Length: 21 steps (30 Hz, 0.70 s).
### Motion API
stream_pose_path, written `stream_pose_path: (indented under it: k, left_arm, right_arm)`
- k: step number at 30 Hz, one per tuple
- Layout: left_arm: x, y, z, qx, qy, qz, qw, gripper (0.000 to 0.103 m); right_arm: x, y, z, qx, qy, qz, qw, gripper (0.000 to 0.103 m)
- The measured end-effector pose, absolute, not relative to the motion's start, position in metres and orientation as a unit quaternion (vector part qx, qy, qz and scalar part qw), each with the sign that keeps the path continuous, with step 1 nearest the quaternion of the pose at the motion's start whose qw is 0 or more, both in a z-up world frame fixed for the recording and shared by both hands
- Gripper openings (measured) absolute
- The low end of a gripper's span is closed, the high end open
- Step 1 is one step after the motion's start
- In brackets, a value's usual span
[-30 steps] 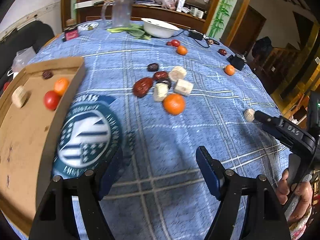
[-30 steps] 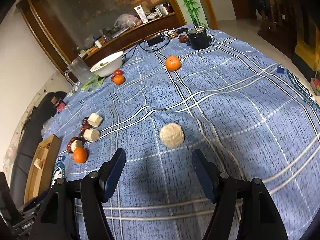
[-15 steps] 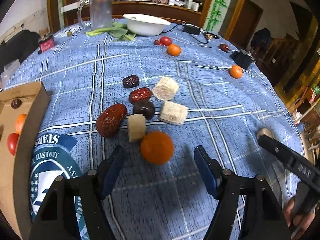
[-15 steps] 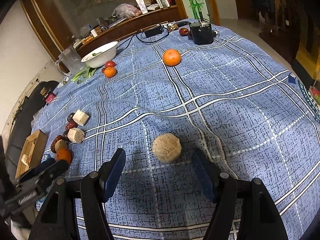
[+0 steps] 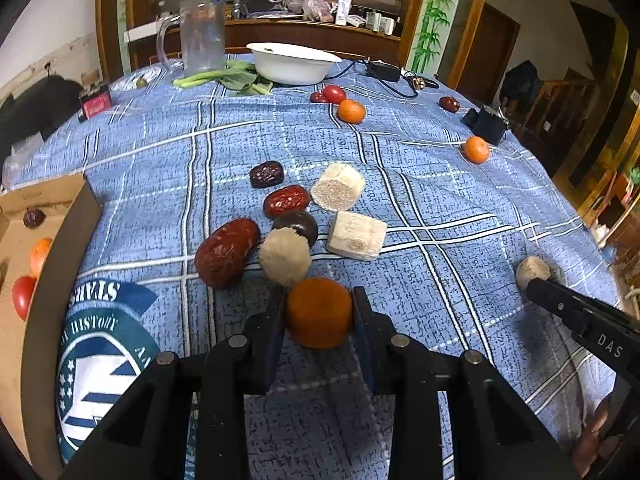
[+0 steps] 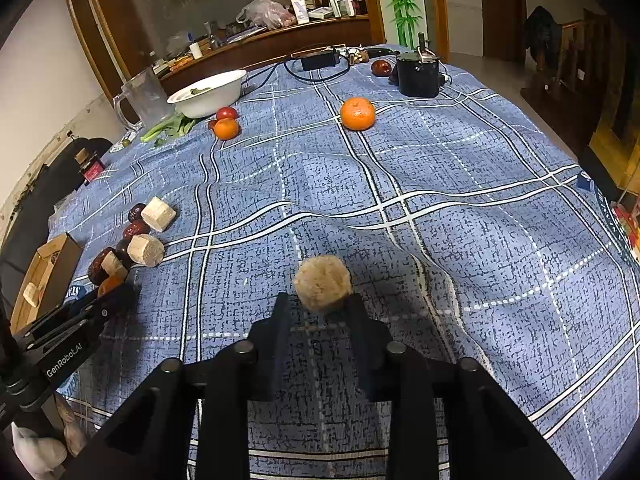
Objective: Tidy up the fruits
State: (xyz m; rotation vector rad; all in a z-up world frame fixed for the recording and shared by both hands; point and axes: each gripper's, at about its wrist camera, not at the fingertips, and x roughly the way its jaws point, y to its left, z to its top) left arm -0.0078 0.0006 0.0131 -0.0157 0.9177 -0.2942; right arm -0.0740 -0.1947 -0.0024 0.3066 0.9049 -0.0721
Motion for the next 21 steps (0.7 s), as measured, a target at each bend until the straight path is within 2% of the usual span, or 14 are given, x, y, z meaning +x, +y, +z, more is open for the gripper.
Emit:
stream_pose_path:
  k: [21]
  left_arm:
    - [-0.082,0.068,0.065,-0.068,0.384,-0.140,0.910,0.031]
  right_arm:
    - [-0.118,-0.160,0.049,0.152,0.359,0.032,0.920,0.021]
